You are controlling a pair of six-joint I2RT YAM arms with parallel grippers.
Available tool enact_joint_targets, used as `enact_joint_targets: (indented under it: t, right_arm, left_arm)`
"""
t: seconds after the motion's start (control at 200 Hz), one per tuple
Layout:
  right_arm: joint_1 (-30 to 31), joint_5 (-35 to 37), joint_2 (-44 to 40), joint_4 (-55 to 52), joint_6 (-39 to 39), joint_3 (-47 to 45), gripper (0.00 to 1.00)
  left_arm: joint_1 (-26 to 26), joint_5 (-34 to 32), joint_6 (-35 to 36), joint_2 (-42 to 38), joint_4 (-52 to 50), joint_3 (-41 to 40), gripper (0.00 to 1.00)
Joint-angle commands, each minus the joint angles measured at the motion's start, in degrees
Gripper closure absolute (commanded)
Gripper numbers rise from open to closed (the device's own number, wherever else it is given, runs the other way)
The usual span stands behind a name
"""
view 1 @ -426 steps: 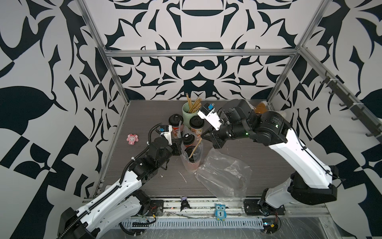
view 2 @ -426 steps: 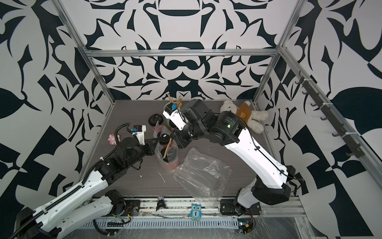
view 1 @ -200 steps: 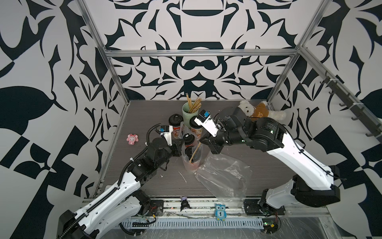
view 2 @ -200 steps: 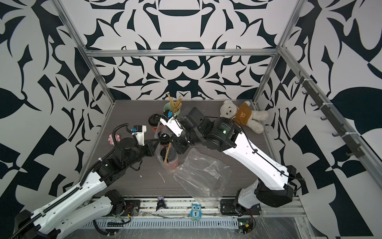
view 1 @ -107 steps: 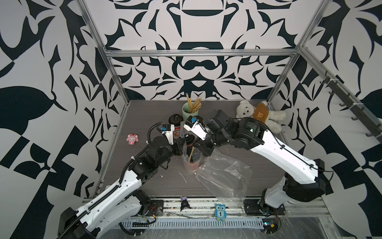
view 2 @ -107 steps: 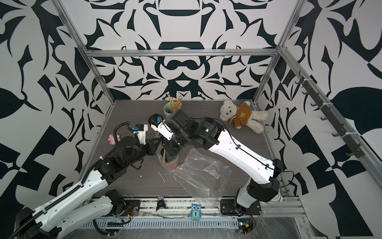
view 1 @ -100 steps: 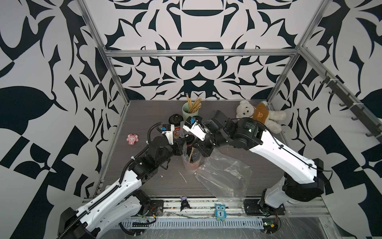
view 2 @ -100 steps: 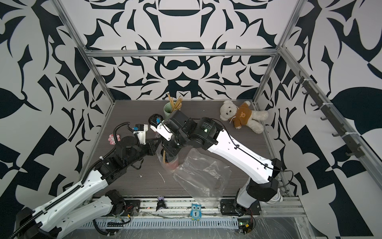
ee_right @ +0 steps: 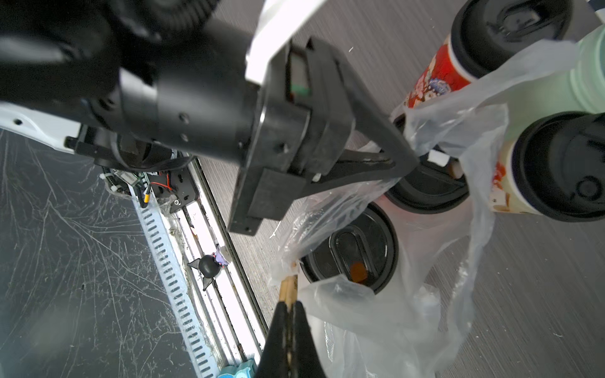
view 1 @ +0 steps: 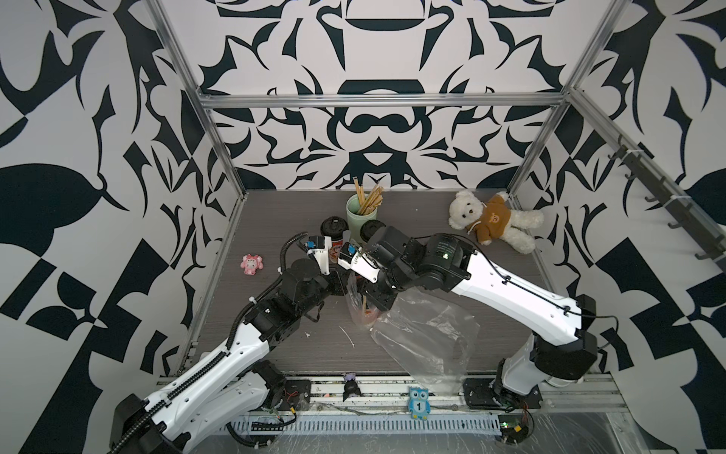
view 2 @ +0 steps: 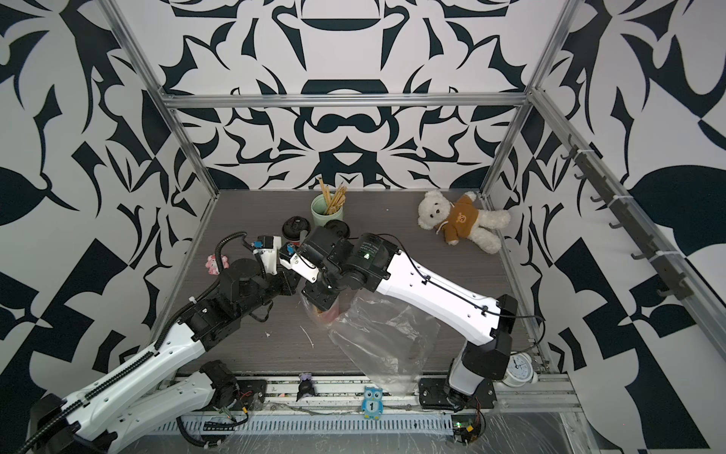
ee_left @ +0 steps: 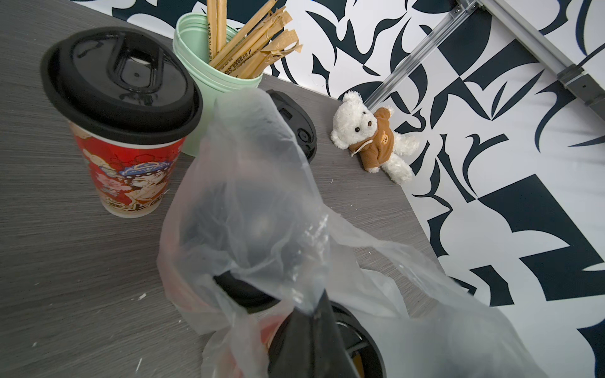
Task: Pack milk tea into plastic carrier bags
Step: Place the straw in the plastic carrier bag.
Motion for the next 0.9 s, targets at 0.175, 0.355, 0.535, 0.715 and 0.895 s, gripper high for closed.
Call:
enact_joint_targets:
  t: [0.175,0.355,0.535,0.715,0.895]
  right_arm:
    - [0.5,-2.4,-3.4,5.7,2.8,-7.3,0.86]
    - [0.5,-1.6,-4.5,5.9,2.9,-6.8,0.54]
    - [0.4,0.1,-5.4,4.5,1.2,-1.0,0.47]
    - [-4.6,5.0,-6.4,7.3,1.1,4.9,0.48]
    - [-19.1,-2.0,3.4,9.3,1.4,13.5,0.50]
  left_arm:
    - [0.1,-0.1,0.9,-0.7,0.1,2.2,1.00]
    - [0.1,0.5,1.0,0.2,0.6,2.5,1.00]
    - [0.1,1.2,1.3,0.4,0.5,2.3,1.00]
    - [0.1,1.3,0.8,-0.1,0.9,0.7,1.00]
    - [0.1,1.9,1.4,-0.2,1.0,0.2,1.00]
